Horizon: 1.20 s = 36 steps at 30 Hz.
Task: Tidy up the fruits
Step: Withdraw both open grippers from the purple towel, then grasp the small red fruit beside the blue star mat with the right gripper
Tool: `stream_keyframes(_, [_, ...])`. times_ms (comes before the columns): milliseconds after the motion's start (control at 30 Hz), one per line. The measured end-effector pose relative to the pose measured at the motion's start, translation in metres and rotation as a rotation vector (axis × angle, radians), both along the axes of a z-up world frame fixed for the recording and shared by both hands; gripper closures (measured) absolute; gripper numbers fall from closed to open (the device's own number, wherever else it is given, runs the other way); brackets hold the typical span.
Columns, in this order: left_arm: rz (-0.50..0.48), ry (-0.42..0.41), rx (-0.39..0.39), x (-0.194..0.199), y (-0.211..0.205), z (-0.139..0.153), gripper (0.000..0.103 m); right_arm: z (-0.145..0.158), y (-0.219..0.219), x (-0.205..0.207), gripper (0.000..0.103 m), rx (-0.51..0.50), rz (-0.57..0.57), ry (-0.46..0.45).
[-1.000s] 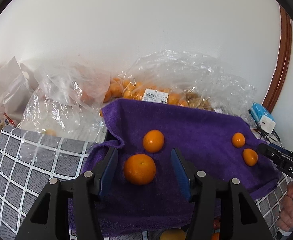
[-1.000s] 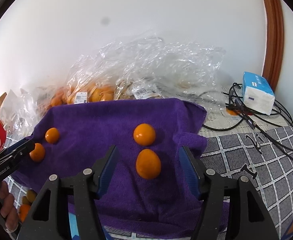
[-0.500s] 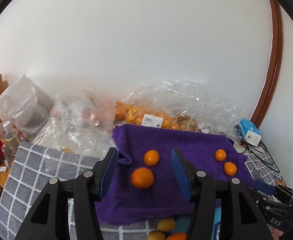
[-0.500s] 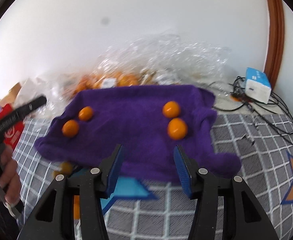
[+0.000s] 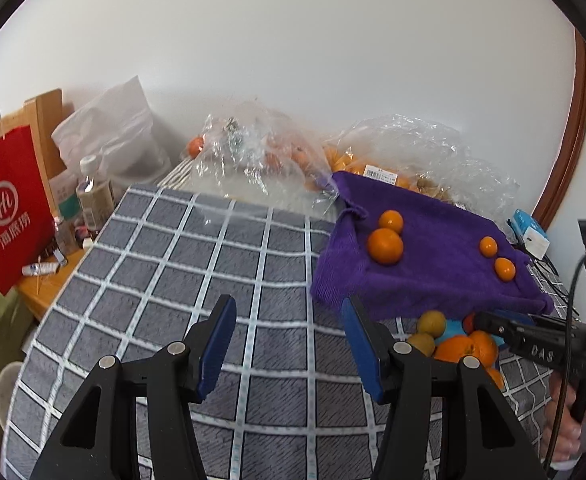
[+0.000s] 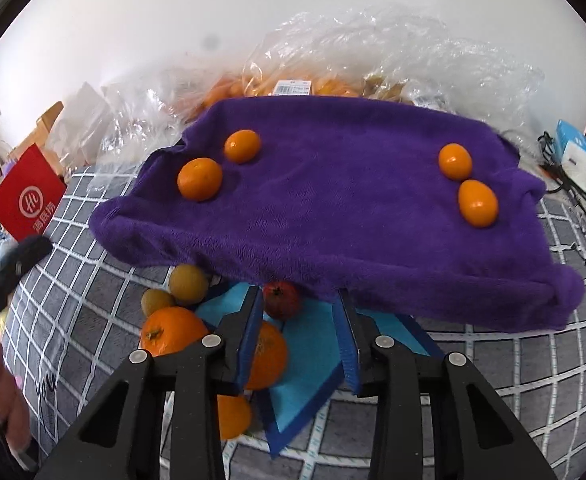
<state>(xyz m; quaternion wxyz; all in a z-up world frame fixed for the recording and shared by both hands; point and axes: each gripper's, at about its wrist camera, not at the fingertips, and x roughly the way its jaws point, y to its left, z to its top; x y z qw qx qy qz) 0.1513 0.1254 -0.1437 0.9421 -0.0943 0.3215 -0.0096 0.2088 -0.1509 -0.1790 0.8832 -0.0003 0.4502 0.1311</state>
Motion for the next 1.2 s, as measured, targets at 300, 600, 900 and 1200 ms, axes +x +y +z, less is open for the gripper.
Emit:
stream_keyframes(300, [-0.002,0.023,0.024,-0.006,-0.004,-0.012,0.051,-0.013,0.008,0.019,0.080,0.033,0.000,0.091])
stream_keyframes(600, [-0.040,0.072,0.024,-0.004,-0.011,-0.019,0.051,0.011,-0.038,-0.018,0.079,-0.035,-0.074,-0.019])
stream_keyframes(900, [-0.041,0.110,-0.027,0.001,-0.006,-0.026,0.051,0.000,-0.096,-0.039,0.079,-0.094,-0.102,-0.039])
stream_keyframes(1200, [-0.117,0.150,-0.048,0.003,-0.016,-0.033,0.051,-0.010,-0.098,-0.043,0.079,-0.107,-0.091,-0.072])
